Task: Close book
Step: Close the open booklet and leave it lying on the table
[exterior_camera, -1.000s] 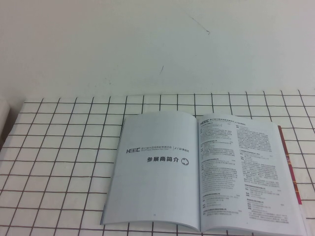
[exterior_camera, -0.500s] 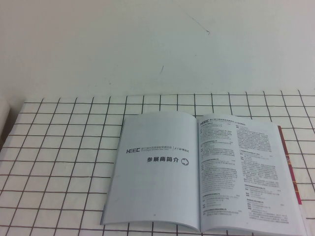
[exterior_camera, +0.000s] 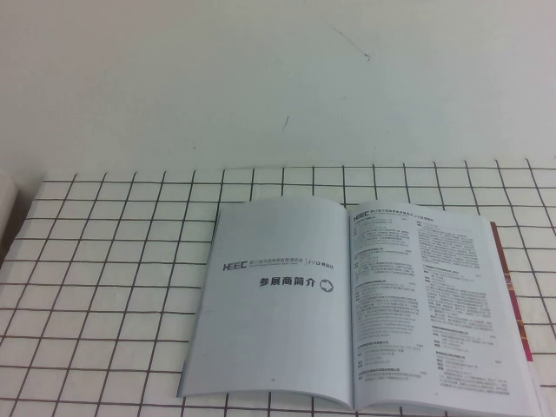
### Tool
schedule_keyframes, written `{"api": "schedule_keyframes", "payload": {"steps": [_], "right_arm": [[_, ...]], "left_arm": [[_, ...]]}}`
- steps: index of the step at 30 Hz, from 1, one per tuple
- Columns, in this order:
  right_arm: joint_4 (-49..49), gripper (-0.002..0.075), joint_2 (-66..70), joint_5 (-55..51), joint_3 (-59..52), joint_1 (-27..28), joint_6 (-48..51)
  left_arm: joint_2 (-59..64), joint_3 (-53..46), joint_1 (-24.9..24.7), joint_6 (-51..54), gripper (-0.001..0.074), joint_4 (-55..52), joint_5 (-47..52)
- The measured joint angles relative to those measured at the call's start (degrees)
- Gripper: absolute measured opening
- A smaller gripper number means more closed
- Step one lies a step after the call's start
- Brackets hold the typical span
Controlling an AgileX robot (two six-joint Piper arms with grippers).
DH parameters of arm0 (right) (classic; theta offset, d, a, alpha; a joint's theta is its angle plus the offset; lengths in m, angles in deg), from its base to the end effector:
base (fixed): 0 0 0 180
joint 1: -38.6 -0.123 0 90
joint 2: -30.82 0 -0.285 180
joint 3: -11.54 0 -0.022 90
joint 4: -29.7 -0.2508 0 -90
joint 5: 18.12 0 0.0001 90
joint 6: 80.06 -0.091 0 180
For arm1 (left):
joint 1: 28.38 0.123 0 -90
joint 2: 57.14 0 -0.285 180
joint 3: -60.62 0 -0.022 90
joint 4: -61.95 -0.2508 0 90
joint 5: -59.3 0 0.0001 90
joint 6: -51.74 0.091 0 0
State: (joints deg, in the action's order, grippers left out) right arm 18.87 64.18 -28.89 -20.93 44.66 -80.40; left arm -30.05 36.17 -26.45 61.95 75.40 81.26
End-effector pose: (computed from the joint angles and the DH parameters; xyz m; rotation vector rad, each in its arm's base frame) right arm 0.0701 -0.0042 0.4238 0.1683 1.3238 0.0962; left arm 0.0159 -0.0074 0.4525 0.0280 1.2744 -0.0609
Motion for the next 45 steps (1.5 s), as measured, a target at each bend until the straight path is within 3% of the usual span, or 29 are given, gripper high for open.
{"api": "schedule_keyframes", "payload": {"steps": [3,6,9,14,23,30,34,39,45], "right_arm": [[-1.7,-0.0003,3.8,-9.3,-1.0,-1.9,-0.2],[-4.6,-0.0003,7.0,-16.1,-2.9,-4.9,0.3],[-5.6,-0.0003,10.6,-20.9,-4.8,-7.0,4.6],[-8.5,-0.0003,15.2,-26.1,-5.9,-7.5,14.3],[-25.1,-0.0003,22.0,-26.9,-5.9,-7.6,22.9],[-40.0,-0.0003,33.1,-31.4,-3.9,-7.8,48.4],[-42.0,-0.0003,41.3,-34.6,0.5,-7.8,53.3],[-42.1,-0.0003,47.3,-35.2,5.2,-10.3,54.6],[-36.0,-0.0003,50.6,-29.0,8.1,-20.4,50.1]], "left_arm": [[5.3,-0.9,0.0,-1.3,-0.0004,-0.4,11.9],[9.3,-4.4,-1.3,-8.3,-0.0004,-0.1,16.1],[12.5,-7.7,-3.8,-14.1,-0.0004,-1.1,15.5],[14.8,-9.0,-6.2,-13.9,-0.0004,-7.9,13.2],[19.0,-9.0,-9.8,-13.9,-0.0004,-11.6,2.5],[26.2,-9.0,-11.4,-15.0,-0.0004,-12.1,0.0],[32.5,-9.0,-11.4,-16.0,-0.0004,-9.9,0.8],[40.5,-9.0,-11.4,-9.6,-0.0004,-2.0,1.8],[50.9,-7.1,-11.4,5.2,-0.0004,11.7,4.7]]}}
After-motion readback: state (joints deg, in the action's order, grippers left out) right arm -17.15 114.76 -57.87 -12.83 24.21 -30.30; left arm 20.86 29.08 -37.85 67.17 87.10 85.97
